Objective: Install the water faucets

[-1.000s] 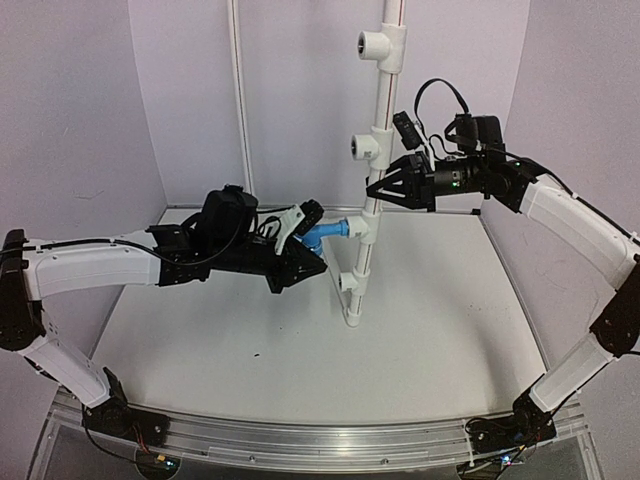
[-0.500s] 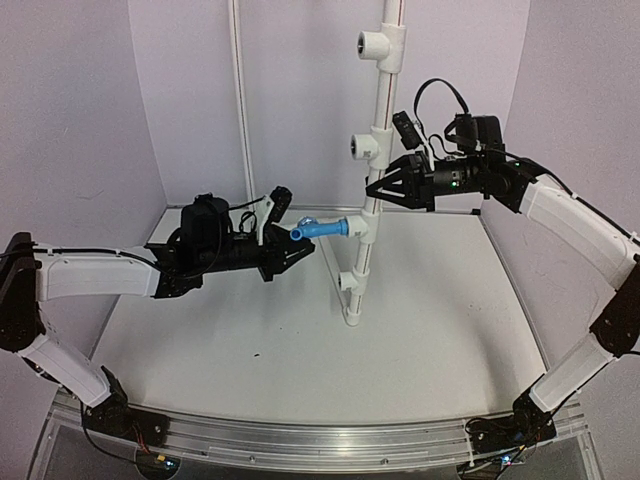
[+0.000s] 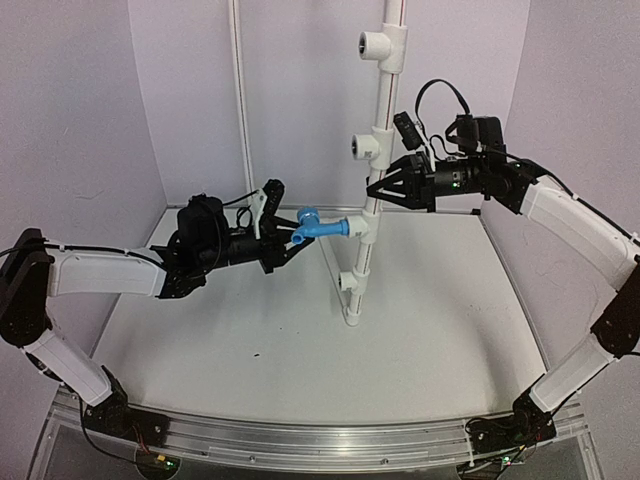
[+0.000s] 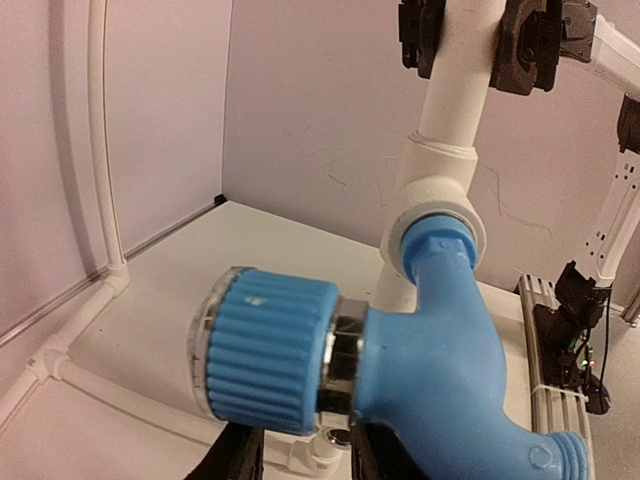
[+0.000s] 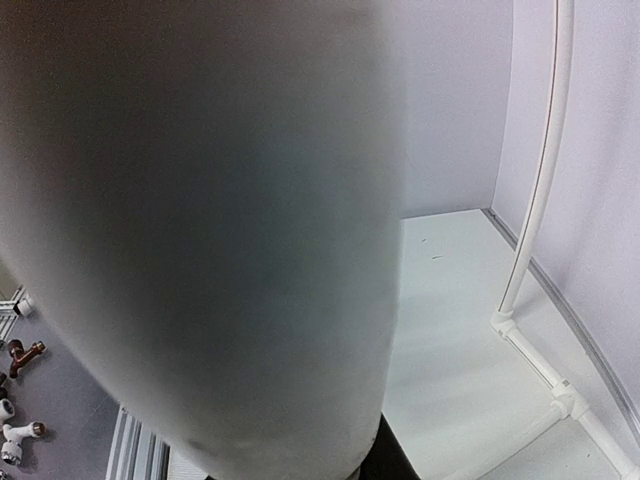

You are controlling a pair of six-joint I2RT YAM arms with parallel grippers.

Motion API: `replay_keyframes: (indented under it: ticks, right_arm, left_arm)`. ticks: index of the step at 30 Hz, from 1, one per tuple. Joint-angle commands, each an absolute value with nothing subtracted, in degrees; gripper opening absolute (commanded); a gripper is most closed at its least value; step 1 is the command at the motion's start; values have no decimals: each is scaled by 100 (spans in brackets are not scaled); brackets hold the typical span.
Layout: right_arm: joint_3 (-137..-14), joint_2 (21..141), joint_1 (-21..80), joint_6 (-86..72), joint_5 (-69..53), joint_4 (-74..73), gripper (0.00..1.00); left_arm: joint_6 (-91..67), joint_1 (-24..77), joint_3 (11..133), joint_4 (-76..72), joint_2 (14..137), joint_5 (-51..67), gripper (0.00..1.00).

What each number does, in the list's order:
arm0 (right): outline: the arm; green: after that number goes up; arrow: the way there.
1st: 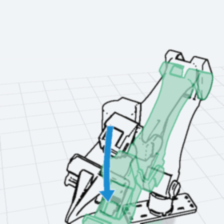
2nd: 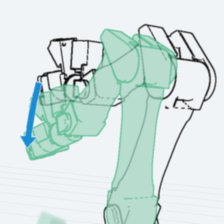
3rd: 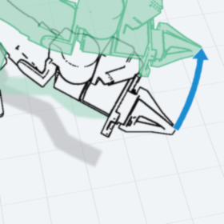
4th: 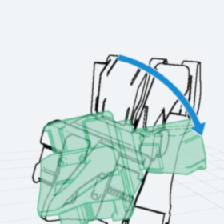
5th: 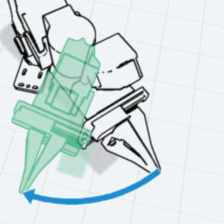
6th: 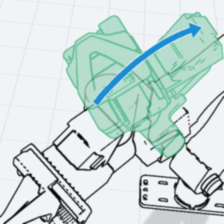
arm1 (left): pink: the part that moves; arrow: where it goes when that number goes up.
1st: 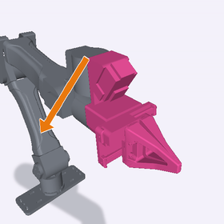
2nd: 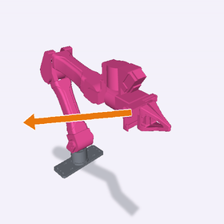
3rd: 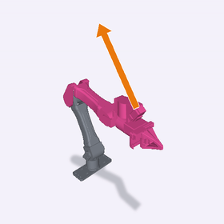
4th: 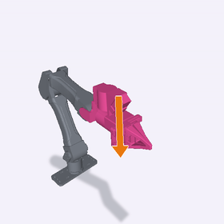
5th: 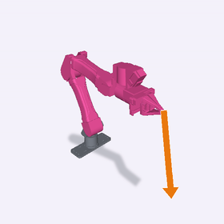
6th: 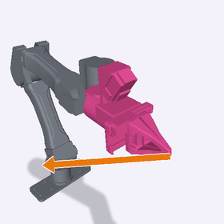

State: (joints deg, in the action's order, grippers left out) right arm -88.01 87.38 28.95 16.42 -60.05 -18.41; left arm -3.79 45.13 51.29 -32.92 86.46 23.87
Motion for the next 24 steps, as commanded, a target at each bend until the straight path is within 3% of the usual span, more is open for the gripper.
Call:
replay_keyframes:
  ticks: [1, 24]
  right_arm:
    - [-8634, 8635, 2866, 836, -5993, -2725, 0]
    - [-8642, 8679, 2867, 826, -5994, -2725, 0]
  left_arm:
    - [-281, 4285, 5149, -4110, 8521, 2719, 30]
    - [242, 3927, 5953, -3923, 8696, 3902, 34]
